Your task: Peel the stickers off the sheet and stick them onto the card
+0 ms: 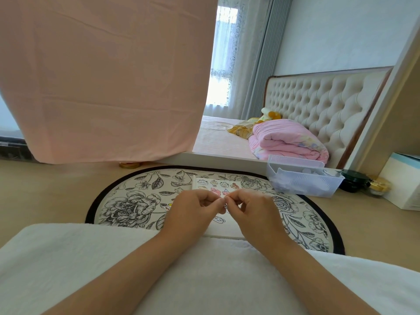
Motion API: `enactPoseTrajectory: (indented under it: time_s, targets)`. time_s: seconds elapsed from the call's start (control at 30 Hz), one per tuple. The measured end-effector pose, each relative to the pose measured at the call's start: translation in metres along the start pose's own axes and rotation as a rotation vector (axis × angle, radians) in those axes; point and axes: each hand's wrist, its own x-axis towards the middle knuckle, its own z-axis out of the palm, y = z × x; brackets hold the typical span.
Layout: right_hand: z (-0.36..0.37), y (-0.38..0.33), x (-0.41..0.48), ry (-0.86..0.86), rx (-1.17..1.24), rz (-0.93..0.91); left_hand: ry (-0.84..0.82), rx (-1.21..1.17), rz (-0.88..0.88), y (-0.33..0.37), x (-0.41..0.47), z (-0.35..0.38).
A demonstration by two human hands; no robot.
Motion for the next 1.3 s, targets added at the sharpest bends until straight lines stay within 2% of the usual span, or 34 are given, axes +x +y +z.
enactPoseTrajectory:
  time_s: [0.33, 0.6, 1.07, 1.3]
  targets:
    - [-0.003, -0.002, -0.001, -0.034, 0.032, 0.002, 0.015, 0.061, 0.025, -0.010, 0.004, 0.003]
    - [0.003, -0.004, 0.000, -0.044, 0.182, 0.163, 0.008, 0.080, 0.118, -0.009, 0.004, 0.002]
    - [-0.003, -0.018, 0.000, -0.166, 0.687, 0.513, -0.044, -0.022, 0.127, -0.009, 0.006, 0.002]
    - [-0.007, -0.013, 0.001, -0.150, 0.723, 0.471, -0.058, 0.020, 0.155, -0.007, 0.005, -0.001]
